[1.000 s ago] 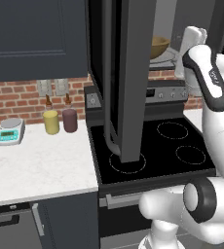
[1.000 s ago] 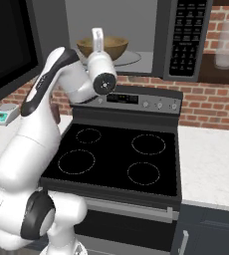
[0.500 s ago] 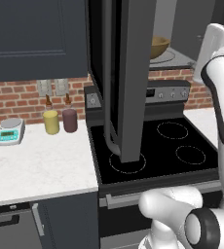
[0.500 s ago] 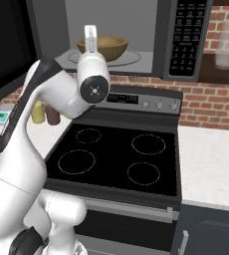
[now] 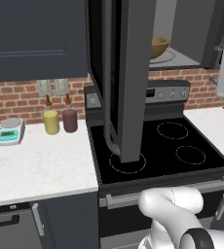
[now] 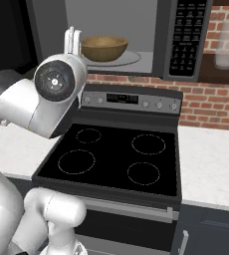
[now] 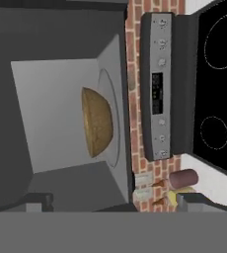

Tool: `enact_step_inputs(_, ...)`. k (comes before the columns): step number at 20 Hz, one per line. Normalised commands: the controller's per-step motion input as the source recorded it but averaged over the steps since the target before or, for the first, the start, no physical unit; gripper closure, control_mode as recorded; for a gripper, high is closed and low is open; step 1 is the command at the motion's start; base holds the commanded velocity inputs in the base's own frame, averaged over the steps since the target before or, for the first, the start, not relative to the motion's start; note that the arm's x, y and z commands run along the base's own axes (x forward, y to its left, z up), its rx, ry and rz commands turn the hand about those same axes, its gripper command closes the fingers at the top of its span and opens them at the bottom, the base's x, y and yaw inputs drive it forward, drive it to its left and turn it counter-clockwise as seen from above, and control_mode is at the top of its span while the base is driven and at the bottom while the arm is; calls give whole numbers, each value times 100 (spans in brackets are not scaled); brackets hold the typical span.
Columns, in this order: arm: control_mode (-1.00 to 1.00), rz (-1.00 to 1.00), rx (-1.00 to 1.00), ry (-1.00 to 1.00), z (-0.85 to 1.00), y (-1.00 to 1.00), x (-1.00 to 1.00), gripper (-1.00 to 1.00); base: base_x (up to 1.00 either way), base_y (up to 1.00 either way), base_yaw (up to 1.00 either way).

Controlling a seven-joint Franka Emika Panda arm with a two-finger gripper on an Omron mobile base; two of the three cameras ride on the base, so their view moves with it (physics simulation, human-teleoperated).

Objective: Open the microwave, place the bowl with waffle inside the microwave, then close the microwave door and turn it on.

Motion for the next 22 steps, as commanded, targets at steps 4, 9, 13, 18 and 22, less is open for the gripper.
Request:
enact_step_inputs(4, -100, -7, 0, 0, -37, 0, -100, -100, 0, 0, 0)
enact_step_inputs(9, -100, -12, 0, -28, -64, 62, -100, -100, 0, 0, 0)
enact_step_inputs(13, -100, -11, 0, -34, -21, 78, -100, -100, 0, 0, 0)
enact_step_inputs(18, -100, -7, 0, -23, 0, 85, -99, -100, 0, 0, 0)
enact_step_inputs(22, -100, -6, 0, -8, 0, 99, -70, -100, 0, 0, 0)
